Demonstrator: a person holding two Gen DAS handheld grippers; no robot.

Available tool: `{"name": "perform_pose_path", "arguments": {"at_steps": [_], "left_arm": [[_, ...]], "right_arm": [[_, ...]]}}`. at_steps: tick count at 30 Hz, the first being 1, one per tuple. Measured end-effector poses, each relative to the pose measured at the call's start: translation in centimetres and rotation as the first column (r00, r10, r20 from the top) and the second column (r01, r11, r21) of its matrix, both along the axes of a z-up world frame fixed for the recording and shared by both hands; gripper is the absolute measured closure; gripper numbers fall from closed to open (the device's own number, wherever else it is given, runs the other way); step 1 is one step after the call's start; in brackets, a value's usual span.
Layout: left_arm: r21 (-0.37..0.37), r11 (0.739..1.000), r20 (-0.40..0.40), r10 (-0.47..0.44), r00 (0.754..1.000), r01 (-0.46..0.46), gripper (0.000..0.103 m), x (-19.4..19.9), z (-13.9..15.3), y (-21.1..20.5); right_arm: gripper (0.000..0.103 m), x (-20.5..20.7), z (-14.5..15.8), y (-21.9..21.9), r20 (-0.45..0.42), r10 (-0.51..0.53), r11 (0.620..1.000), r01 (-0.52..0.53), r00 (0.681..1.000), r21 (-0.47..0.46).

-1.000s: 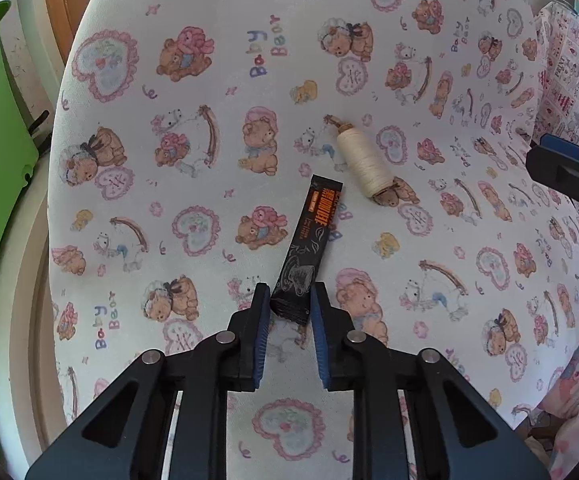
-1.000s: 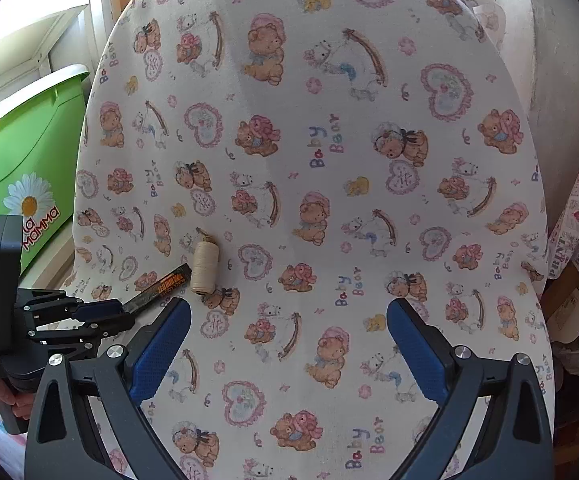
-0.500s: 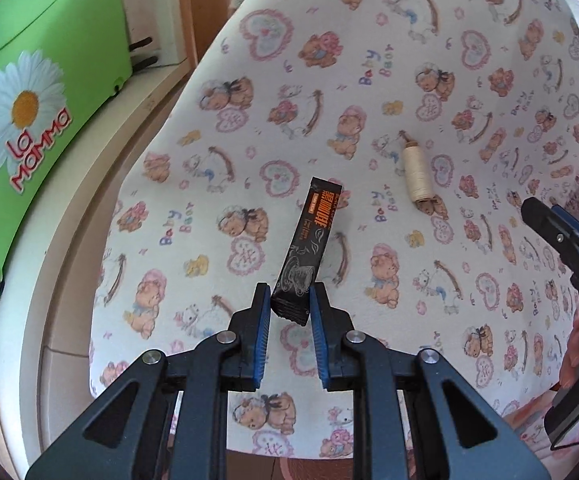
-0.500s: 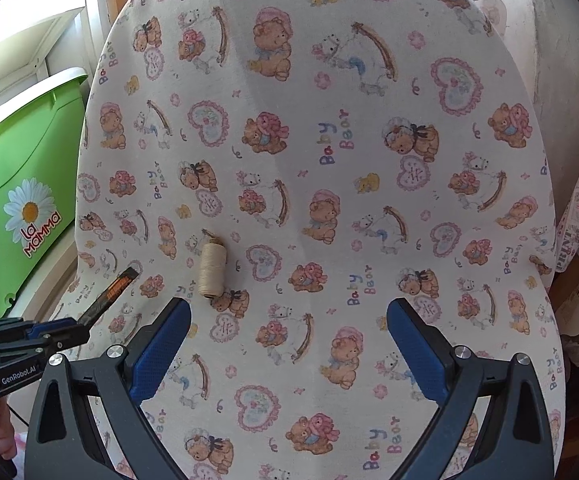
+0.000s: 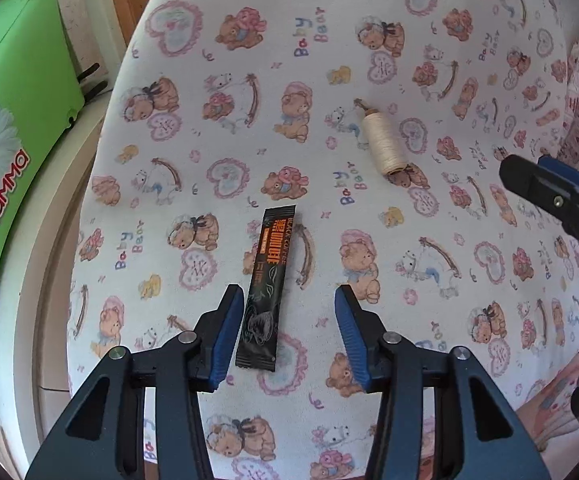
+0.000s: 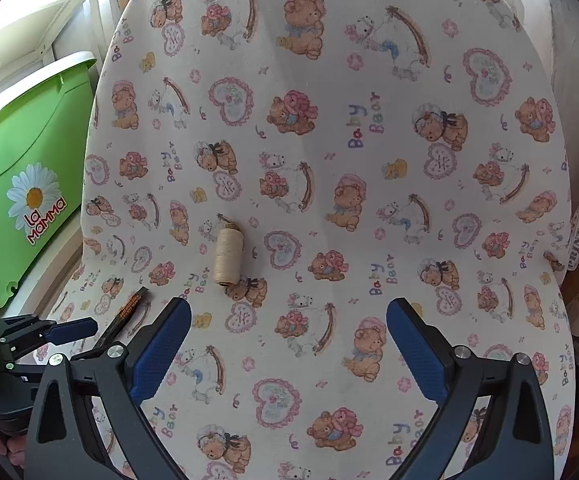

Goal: Collect trash
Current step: 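Lower the left tool onto the black pen and close on it, then close the right tool on the cream thread spool while the left tool holds the pen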

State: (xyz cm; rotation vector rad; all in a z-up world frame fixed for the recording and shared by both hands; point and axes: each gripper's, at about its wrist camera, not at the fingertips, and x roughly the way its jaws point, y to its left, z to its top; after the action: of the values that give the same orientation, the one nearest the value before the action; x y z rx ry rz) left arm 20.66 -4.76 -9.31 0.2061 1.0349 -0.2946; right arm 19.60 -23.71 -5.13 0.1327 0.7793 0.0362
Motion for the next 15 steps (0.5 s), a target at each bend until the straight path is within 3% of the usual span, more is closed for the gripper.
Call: {"name": "perform_pose_path", "arguments": {"at_steps": [2,4,6,15], "left_arm": [[0.051,0.998,0.048,0.031,0.998,-0.033,0.094,0.3,-0.2,-0.1],[0.02,0.999,0.051,0.028,0.998,-0.029,0.1,0.4,0.0,0.1],[-0.048,0.998,0.061,0.034,0.998,-0.031,0.1,0.4,1.3,0.8],[-0.209,0.978,0.228,0.069,0.971,-0.021,0.1,-0.7,7.7,3.1]], "right_arm": [[0.004,0.0,0.0,-0.1,-0.001,-0.004,1.0,0.004,1.0,0.002],[0.004,0.1,-0.1,-0.4,-0.008,-0.006,1.0,0.006,1.0,0.011],[0.004,0.2,-0.1,-0.4,-0.009,-0.007,1.0,0.007,1.0,0.015],[0.017,2.5,-1.0,2.1,-0.034,0.04,0.998,-0.038,0.999,0.054]]}}
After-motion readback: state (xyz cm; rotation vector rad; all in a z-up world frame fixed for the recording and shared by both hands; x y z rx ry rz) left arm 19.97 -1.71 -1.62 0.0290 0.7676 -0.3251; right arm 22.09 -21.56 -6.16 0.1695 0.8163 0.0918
